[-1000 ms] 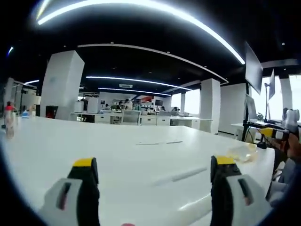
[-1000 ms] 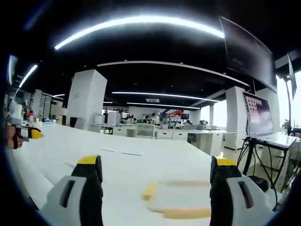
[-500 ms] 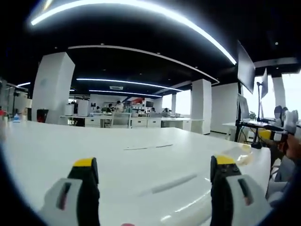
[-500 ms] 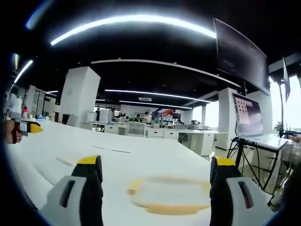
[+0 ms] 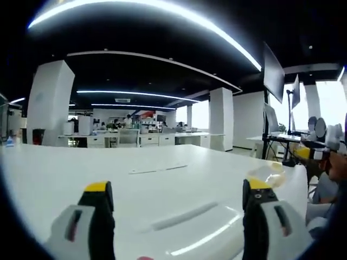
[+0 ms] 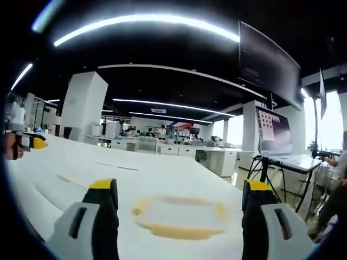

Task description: Snap each plastic latch of the storage box into its locked position after aligning the lid with the box until every specified latch is closed and the lid sits flush.

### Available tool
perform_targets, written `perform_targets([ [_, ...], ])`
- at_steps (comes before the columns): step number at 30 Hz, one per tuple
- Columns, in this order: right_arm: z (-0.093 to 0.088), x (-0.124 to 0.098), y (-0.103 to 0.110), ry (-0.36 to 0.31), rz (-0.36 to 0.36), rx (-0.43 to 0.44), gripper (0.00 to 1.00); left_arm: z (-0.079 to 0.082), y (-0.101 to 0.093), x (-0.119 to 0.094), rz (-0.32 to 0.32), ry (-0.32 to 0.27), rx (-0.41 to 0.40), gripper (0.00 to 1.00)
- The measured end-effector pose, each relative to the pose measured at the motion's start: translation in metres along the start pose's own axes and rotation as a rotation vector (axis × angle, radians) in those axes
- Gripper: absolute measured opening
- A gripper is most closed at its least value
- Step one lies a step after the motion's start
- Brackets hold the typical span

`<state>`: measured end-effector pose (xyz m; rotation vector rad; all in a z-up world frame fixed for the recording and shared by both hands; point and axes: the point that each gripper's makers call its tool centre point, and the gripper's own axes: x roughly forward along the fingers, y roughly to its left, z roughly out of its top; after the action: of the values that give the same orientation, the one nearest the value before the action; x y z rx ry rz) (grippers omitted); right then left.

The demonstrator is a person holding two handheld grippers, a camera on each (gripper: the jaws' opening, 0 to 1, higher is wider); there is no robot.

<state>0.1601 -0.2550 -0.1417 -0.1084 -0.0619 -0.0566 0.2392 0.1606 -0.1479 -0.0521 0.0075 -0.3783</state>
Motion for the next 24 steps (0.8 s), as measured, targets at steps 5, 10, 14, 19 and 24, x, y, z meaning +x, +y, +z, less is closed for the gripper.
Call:
perform_targets([
  [5, -0.004, -0.004, -0.012, 0.015, -0.025, -0.015, 0.95, 0.002, -0.01, 0.007, -0.031, 0.003, 0.017, 0.99],
  [10, -0.01, -0.01, -0.023, 0.033, -0.048, -0.026, 0.95, 0.001, -0.027, 0.02, -0.083, 0.016, 0.044, 0.99],
  [14, -0.013, -0.011, -0.028, 0.041, -0.055, -0.032, 0.95, 0.003, -0.035, 0.026, -0.109, 0.02, 0.064, 0.95],
  [19, -0.016, -0.012, -0.031, 0.049, -0.058, -0.029, 0.95, 0.005, -0.05, 0.037, -0.169, 0.034, 0.09, 0.96],
  [24, -0.019, -0.014, -0.034, 0.052, -0.062, -0.026, 0.95, 0.005, -0.066, 0.047, -0.23, 0.053, 0.114, 0.98],
])
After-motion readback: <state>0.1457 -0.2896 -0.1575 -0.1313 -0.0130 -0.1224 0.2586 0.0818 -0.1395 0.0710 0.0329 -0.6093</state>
